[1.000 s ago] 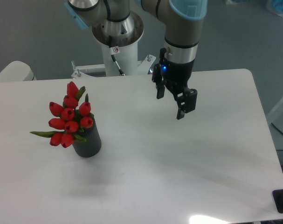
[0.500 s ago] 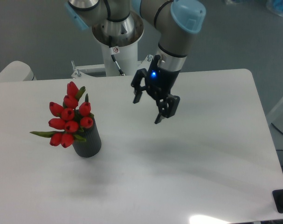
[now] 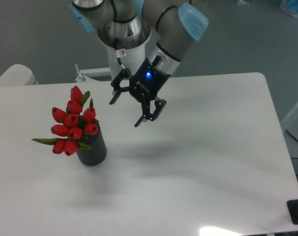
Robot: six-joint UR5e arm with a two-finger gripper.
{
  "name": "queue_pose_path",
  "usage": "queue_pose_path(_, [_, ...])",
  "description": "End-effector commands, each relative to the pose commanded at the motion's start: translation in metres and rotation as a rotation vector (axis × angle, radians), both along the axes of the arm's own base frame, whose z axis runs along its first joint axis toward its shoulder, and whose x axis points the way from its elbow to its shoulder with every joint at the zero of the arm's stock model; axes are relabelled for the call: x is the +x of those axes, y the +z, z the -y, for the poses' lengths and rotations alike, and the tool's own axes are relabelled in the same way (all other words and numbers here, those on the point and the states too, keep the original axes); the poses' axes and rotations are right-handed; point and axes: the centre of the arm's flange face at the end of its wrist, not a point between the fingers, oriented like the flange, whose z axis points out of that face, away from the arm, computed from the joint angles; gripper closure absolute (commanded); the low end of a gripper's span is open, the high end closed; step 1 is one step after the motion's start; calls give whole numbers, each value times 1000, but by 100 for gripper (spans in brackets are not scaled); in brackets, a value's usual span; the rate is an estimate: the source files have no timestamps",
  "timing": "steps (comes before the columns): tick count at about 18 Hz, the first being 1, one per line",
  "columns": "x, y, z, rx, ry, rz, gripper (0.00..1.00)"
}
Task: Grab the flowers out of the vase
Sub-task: 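Move the open gripper toward the red tulips in the black vase, then lower the open gripper around the tulip stems above the vase rim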
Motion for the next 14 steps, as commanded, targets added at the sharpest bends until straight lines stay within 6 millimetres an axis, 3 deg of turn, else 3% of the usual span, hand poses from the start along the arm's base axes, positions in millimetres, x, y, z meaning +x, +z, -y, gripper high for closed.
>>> queue_pose_path(5, [33, -1, -6, 21, -51, -32, 0])
queue_pose_path(10, [45, -24, -22, 73, -87, -102, 0])
queue_pose_path(14, [48, -31, -23, 68, -92, -93, 0])
